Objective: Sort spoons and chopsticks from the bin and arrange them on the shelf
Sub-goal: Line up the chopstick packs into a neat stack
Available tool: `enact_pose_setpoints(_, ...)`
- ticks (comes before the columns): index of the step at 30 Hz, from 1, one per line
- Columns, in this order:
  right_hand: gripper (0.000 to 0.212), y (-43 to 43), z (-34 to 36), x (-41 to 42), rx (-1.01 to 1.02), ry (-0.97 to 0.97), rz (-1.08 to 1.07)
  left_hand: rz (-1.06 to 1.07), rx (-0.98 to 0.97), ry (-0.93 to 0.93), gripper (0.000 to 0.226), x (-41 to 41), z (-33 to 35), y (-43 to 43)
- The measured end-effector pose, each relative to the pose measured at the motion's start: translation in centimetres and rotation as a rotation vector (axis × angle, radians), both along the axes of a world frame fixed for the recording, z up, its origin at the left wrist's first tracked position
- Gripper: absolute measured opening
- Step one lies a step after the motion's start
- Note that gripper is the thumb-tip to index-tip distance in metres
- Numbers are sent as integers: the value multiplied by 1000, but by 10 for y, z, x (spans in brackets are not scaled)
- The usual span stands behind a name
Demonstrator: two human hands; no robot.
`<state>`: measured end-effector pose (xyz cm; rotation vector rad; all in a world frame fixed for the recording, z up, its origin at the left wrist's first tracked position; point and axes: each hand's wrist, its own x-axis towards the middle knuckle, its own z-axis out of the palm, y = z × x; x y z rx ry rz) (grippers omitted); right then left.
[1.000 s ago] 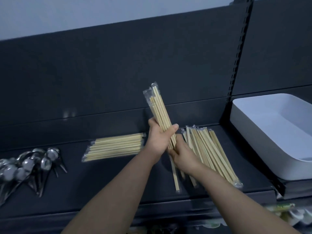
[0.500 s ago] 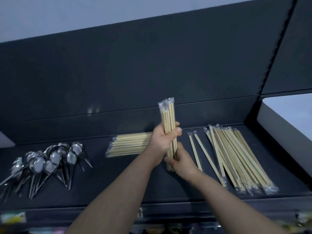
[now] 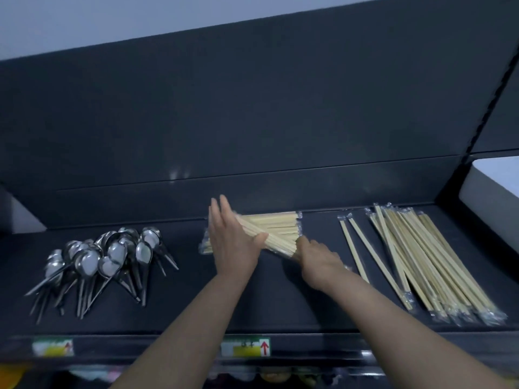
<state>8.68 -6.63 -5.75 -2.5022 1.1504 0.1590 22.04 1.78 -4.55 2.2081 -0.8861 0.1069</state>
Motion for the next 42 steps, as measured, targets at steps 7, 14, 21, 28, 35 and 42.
enact_pose_setpoints(7, 52, 19, -25, 39, -166, -32, 164, -382, 635, -244, 61, 42, -37, 51)
enact_pose_setpoints(14, 72, 22, -45, 24, -162, -82, 159, -441, 707, -259, 66, 59, -63, 66)
enact_pose_setpoints(21, 54, 18, -61, 30, -144, -147, 88, -414, 628, -218, 51, 63, -73, 58)
enact_pose_setpoints(28, 66, 23, -67, 41, -150, -60, -64, -276, 588, -9, 79, 79, -75, 55)
enact_pose_setpoints(35, 57, 13, -64, 50, -142, -43, -85, -378, 545, -169, 68, 81, -83, 52)
enact_pose_setpoints(42, 59, 23, -73, 45, -238, -91, -14, -537, 217, -409, 34, 80, -91, 53)
